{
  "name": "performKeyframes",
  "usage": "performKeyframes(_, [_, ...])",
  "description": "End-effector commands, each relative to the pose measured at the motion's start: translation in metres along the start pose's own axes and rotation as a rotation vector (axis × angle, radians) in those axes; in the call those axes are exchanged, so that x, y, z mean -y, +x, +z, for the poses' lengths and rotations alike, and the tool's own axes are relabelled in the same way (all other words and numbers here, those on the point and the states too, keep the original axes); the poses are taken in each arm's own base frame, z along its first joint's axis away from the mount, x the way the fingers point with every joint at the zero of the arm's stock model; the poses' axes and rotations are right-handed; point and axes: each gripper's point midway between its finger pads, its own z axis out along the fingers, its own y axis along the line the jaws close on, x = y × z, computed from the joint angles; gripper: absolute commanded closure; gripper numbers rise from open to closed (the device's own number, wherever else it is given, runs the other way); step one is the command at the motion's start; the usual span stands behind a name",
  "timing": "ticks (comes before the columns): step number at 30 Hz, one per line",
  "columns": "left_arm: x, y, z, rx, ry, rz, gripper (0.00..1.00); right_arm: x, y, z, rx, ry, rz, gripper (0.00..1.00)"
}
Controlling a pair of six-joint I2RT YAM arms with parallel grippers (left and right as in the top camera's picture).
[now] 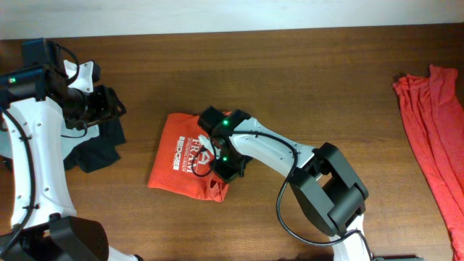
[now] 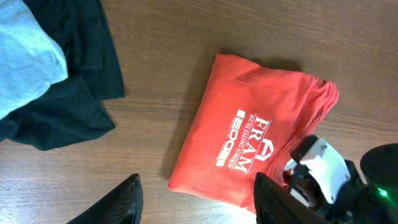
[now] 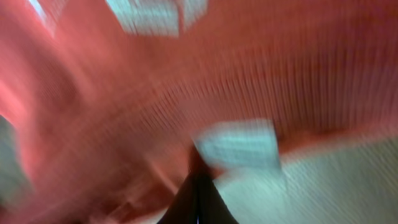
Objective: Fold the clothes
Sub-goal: 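Grasp the folded shirt's right edge with right gripper and tuck it under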
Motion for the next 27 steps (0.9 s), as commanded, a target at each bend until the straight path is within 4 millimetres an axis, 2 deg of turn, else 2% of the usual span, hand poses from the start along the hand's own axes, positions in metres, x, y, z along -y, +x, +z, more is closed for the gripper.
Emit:
performKeyframes(1, [0.001,-0.005,-0.007,0.029,-0.004,0.020,0.43,0.039,0.017,-0.020,-0.034,0.161,0.068,0.96])
performKeyframes(5, [0.001,-0.005,-0.007,0.029,-0.004,0.020,0.42,0.052,0.017,-0.037,0.003,0.167,0.113,0.96])
performKeyframes(8, [0.001,-0.005,-0.007,0.029,-0.004,0.020,0.41,0.034,0.014,-0.053,0.054,0.047,0.064,0.95])
performKeyframes(10, [0.001,-0.006,-0.007,0.030,-0.005,0.020,0.37,-0.011,0.013,-0.070,0.111,-0.193,-0.083,0.89])
performKeyframes(11, [0.001,-0.006,-0.007,0.030,-0.005,0.021,0.36,-0.025,0.013,-0.077,0.132,-0.259,-0.115,0.85])
performKeyframes(12, [0.001,-0.007,-0.007,0.034,-0.005,0.022,0.36,-0.050,0.012,-0.089,0.171,-0.372,-0.179,0.79])
performKeyframes(13, [0.001,-0.007,-0.007,0.037,-0.005,0.023,0.36,-0.058,0.011,-0.091,0.182,-0.393,-0.199,0.77])
performKeyframes(14, [0.001,-0.009,-0.007,0.045,-0.005,0.025,0.35,-0.066,0.008,-0.090,0.193,-0.391,-0.228,0.73])
performKeyframes(18, [0.001,-0.012,-0.007,0.054,-0.005,0.027,0.35,-0.076,0.000,-0.078,0.200,-0.336,-0.286,0.66])
performKeyframes(19, [0.001,-0.012,-0.007,0.054,-0.005,0.028,0.34,-0.078,-0.001,-0.067,0.184,-0.292,-0.307,0.60])
performKeyframes(23, [0.001,-0.010,-0.007,0.049,-0.005,0.026,0.34,-0.073,0.005,-0.042,0.102,-0.198,-0.311,0.58])
performKeyframes(25, [0.001,-0.010,-0.007,0.048,-0.005,0.026,0.34,-0.060,0.012,-0.027,0.033,-0.116,-0.271,0.66])
performKeyframes(26, [0.001,-0.010,-0.007,0.048,-0.005,0.026,0.34,-0.052,0.016,-0.021,0.001,-0.081,-0.242,0.73])
performKeyframes(27, [0.001,-0.010,-0.007,0.049,-0.005,0.026,0.34,-0.040,0.020,-0.014,-0.038,-0.041,-0.206,0.85])
